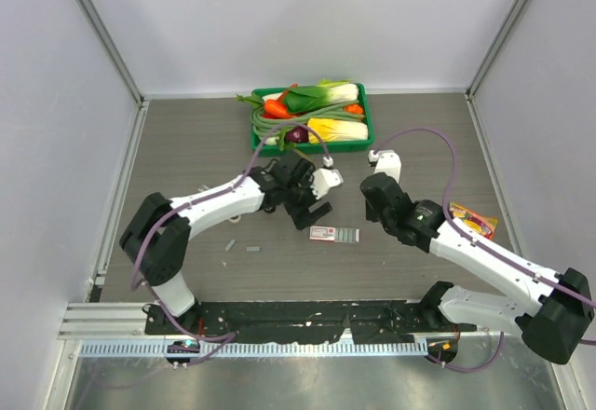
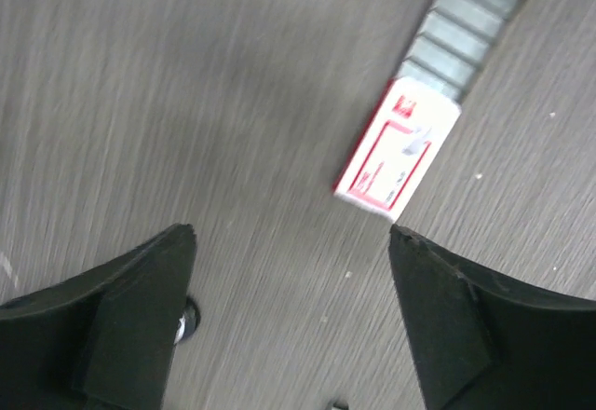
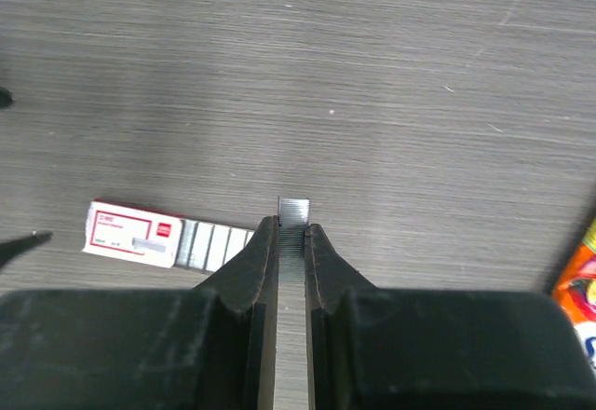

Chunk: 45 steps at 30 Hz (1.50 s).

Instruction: Unload the staples from the stapler

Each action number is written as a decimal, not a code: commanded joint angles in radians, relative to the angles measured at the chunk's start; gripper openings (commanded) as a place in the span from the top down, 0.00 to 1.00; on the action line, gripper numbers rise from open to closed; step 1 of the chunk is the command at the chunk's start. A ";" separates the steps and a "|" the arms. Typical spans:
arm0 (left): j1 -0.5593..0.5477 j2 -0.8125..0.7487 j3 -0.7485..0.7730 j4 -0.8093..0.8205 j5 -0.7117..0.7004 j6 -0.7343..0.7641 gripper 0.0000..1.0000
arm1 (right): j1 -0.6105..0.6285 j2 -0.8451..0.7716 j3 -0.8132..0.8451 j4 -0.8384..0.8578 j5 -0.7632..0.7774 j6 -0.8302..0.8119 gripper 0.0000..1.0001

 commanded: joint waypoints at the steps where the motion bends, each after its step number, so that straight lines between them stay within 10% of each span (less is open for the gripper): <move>1: -0.062 0.058 0.071 0.075 0.030 0.065 0.05 | -0.064 -0.076 0.025 -0.055 0.023 0.001 0.99; 39: -0.246 0.269 0.123 0.092 0.046 0.247 0.00 | -0.179 -0.199 0.090 -0.113 -0.053 -0.046 0.99; 45: -0.244 0.261 0.100 0.109 0.029 0.238 0.20 | -0.181 -0.200 0.094 -0.115 -0.055 -0.046 0.99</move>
